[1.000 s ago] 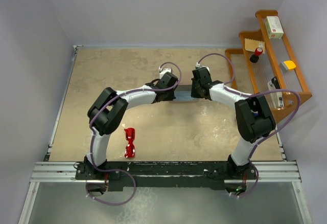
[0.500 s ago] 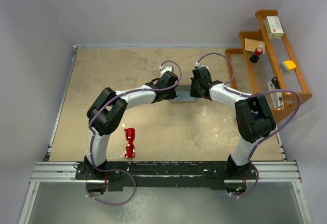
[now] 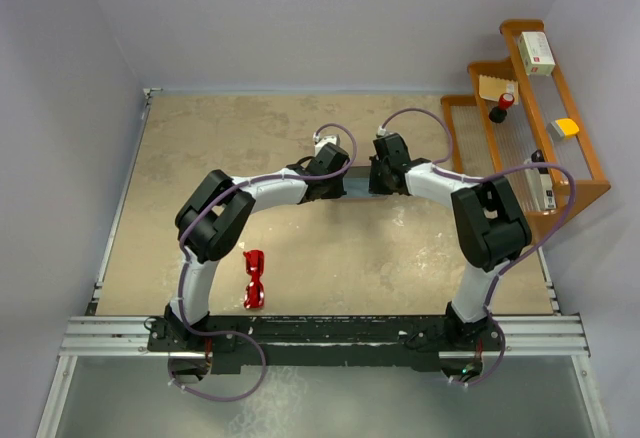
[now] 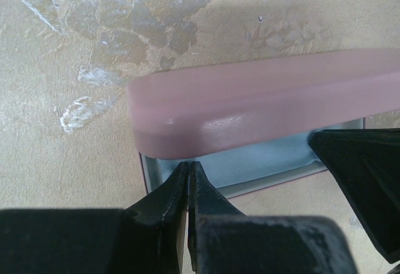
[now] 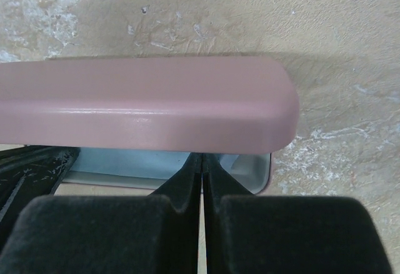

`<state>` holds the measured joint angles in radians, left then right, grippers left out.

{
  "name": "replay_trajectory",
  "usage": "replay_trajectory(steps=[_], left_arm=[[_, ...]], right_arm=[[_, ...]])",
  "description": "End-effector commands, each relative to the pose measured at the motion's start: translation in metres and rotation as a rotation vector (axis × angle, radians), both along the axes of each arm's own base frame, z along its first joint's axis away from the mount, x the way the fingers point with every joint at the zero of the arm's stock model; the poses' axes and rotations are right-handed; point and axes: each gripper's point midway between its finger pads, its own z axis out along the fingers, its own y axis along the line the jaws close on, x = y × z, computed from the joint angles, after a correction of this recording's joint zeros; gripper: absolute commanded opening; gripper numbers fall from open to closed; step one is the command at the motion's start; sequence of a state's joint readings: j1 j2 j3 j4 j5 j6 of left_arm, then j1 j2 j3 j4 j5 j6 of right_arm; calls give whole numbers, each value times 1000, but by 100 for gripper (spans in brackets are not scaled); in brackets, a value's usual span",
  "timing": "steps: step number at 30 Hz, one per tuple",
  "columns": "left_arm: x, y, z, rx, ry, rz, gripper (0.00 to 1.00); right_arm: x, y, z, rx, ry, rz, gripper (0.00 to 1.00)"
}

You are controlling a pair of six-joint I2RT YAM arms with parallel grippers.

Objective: Organize the sunglasses
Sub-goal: Place the glasses cleaning cloth in the sunglasses case.

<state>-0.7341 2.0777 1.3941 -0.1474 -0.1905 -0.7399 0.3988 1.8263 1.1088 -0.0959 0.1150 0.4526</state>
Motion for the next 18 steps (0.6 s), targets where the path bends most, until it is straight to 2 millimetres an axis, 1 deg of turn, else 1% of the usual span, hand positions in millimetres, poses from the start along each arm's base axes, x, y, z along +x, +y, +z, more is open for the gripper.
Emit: replay_trajectory(steps=[1,4,10,12,18], left_arm=[[0,4,-4,23,5,9,0],[-1,8,-5,36,7,15,0],[-2,14,-7,69,13,19,0],[-3,15,-9,79,21,20,0],[-5,17,-9,83,23,19,0]], right_arm=[[9,5,6,17,-26,13,0],[4,4,2,20,-8,6,0],[2,-7,-1,-29,-8,-21,0],[1,-14,-2,-58,-6,-46,0],[-1,-26,-1,-103,-2,-87,0]])
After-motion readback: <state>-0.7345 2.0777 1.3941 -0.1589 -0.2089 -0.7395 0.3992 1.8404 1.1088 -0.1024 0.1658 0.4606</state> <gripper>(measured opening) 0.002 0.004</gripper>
